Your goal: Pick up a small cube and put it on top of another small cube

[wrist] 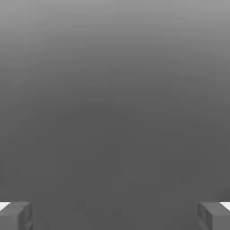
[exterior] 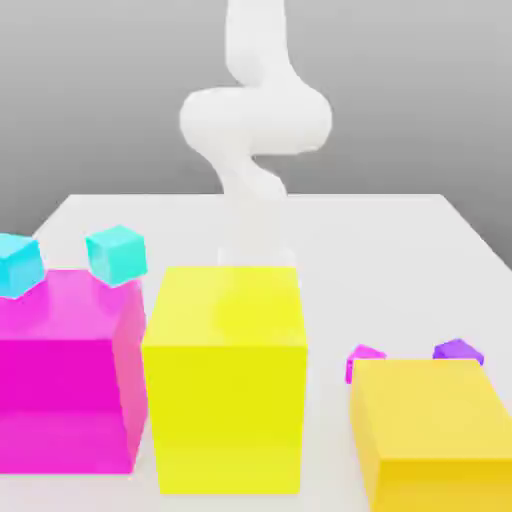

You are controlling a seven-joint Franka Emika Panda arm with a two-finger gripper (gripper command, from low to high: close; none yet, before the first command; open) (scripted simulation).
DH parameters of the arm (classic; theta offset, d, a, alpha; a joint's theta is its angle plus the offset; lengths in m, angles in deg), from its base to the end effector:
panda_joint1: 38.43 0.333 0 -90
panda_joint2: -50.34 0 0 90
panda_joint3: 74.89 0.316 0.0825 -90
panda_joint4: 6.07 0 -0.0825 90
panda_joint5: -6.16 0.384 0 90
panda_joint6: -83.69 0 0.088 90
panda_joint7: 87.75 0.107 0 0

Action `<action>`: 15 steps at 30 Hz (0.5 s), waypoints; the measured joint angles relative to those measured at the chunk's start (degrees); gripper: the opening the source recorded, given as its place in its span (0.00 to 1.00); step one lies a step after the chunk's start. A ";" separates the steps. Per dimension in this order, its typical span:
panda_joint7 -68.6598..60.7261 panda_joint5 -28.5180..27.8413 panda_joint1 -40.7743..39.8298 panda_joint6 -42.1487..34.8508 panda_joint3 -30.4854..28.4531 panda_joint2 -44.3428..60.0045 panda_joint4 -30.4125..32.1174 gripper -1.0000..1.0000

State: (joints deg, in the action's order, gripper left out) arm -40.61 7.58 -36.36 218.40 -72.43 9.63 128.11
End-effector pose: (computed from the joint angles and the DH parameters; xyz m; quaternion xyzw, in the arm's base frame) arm 0.3800 0.0357 0.6627 -0.8702 0.3447 -0.3184 0.1501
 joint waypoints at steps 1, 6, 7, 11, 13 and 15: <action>0.55 0.67 0.79 1.27 1.25 2.25 1.04 0.50; 3.86 2.68 5.01 7.25 7.27 12.56 5.91 0.50; 4.56 3.00 5.73 8.39 8.65 14.57 6.86 0.50; 8.22 3.15 8.87 13.15 14.03 22.69 10.71 0.50; 10.49 2.60 10.36 15.54 16.77 26.82 12.63 0.50; 13.21 1.43 11.83 17.94 19.41 31.04 14.56 0.50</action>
State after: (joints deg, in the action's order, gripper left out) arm -27.40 9.02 -24.53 236.34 -53.01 40.67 142.68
